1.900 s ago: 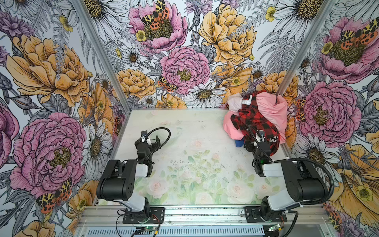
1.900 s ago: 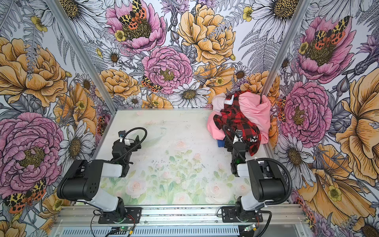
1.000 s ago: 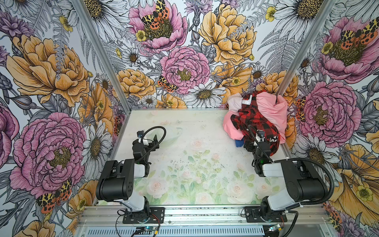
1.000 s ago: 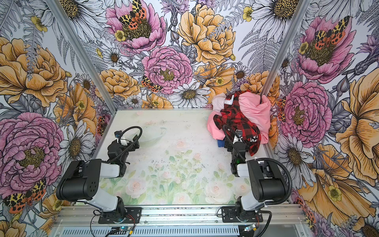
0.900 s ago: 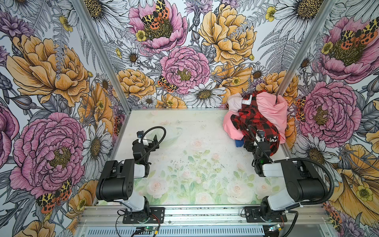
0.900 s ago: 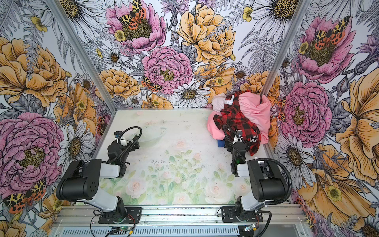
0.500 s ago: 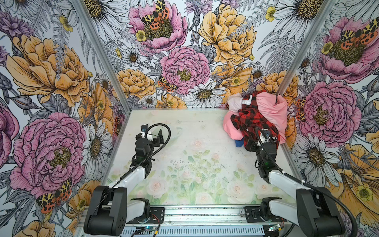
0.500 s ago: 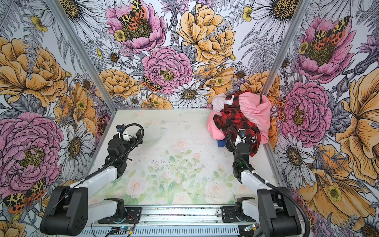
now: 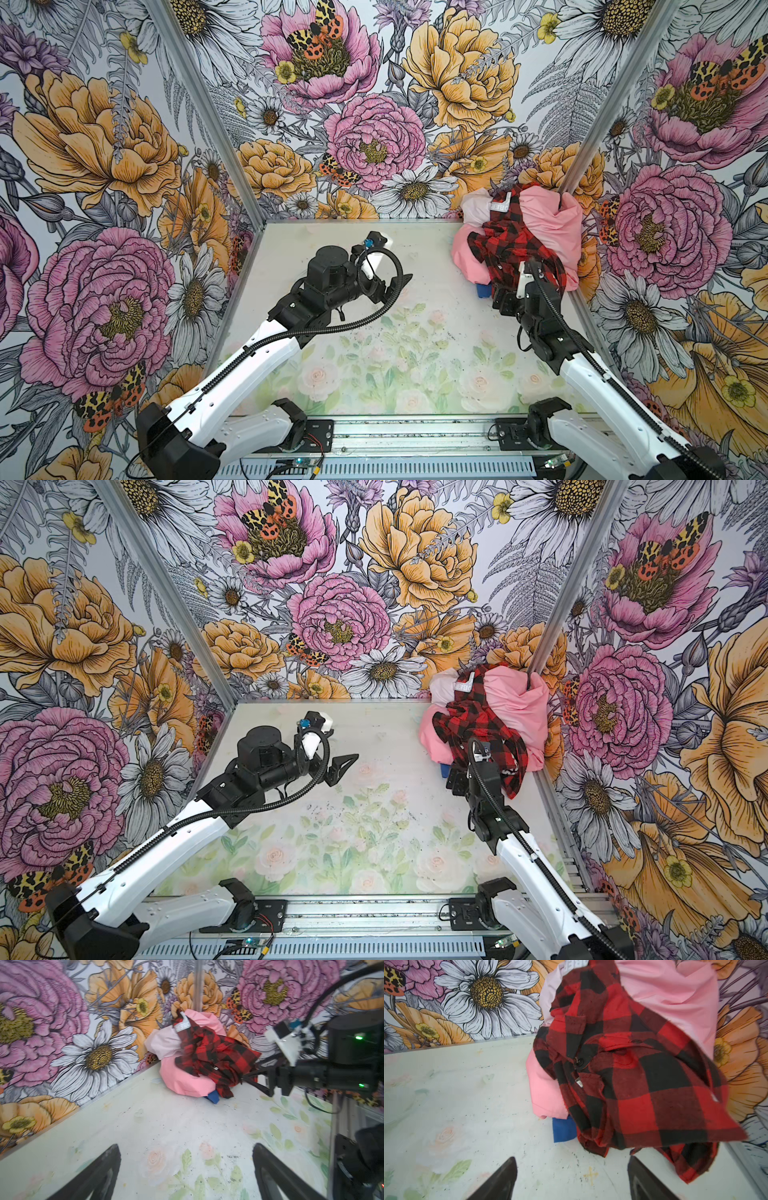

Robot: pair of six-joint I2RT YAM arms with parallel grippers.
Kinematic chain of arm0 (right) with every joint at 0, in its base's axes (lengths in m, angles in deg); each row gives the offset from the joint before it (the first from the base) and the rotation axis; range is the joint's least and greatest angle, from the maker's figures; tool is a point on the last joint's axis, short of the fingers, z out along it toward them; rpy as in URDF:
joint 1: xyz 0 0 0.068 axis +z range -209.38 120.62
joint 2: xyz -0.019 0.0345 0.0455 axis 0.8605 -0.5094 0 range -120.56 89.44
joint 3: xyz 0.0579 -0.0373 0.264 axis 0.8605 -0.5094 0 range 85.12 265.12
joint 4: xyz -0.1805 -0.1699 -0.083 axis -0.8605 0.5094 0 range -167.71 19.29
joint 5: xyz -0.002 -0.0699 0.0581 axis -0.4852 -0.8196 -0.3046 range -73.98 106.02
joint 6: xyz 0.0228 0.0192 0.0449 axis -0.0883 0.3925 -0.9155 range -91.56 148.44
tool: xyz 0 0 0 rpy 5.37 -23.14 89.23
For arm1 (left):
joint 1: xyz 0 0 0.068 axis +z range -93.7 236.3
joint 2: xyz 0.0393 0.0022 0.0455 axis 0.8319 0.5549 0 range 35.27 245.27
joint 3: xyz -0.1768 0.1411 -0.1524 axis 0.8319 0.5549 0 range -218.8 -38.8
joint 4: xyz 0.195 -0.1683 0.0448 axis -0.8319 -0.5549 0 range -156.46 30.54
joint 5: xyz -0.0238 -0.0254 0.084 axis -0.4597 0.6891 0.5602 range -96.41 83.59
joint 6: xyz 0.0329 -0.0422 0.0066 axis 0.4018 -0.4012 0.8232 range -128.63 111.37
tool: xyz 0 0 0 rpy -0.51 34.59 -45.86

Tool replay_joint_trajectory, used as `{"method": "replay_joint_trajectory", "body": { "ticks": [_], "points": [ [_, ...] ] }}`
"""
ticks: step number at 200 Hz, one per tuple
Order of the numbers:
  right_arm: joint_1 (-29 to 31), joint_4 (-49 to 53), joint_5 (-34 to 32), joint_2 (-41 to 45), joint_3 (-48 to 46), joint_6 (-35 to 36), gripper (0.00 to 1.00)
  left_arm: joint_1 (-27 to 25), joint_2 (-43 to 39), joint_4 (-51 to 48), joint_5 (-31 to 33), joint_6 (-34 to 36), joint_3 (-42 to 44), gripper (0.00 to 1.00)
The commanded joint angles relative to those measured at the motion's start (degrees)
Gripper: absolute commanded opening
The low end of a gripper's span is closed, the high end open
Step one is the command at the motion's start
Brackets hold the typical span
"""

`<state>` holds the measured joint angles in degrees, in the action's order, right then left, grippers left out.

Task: Pick out a specific cloth from the pile
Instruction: 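Reach the right gripper into the pile and grasp the blue garment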

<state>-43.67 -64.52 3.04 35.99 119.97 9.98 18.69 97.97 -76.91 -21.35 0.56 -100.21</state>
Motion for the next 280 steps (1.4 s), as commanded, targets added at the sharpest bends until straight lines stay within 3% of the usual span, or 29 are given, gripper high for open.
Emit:
{"method": "replay_joint_trajectory", "body": {
  "ticks": [1,29,44,62,108,195,280],
  "points": [
    [4.5,8.1,-2.0,-6.6,3.9,-4.7,0.82,-1.2,1.0,-8.3,-8.8,10.3,0.8,0.99],
    [9.5,9.7,-3.6,-15.8,9.2,-5.5,0.81,-0.3,2.6,-1.6,-9.9,11.0,5.3,0.99],
    [11.3,13.2,-8.5,-21.3,12.9,-7.0,0.77,-0.4,3.1,0.1,-9.6,9.4,5.8,0.99],
    [11.5,13.6,-11.4,-26.1,14.6,-9.5,0.69,-0.3,2.1,1.4,-8.5,8.5,6.3,0.99],
    [10.9,12.3,-16.5,-39.0,20.0,-10.4,0.67,-0.2,-1.3,4.8,-5.6,7.8,8.9,0.99],
    [9.2,9.7,-20.2,-49.4,26.9,-5.2,0.53,-0.2,-1.3,5.1,-6.3,7.2,8.8,0.99],
    [5.3,9.7,-17.0,-52.4,29.3,-5.7,0.45,-0.4,-0.4,5.2,-7.3,6.9,8.9,0.99]
  ]
}}
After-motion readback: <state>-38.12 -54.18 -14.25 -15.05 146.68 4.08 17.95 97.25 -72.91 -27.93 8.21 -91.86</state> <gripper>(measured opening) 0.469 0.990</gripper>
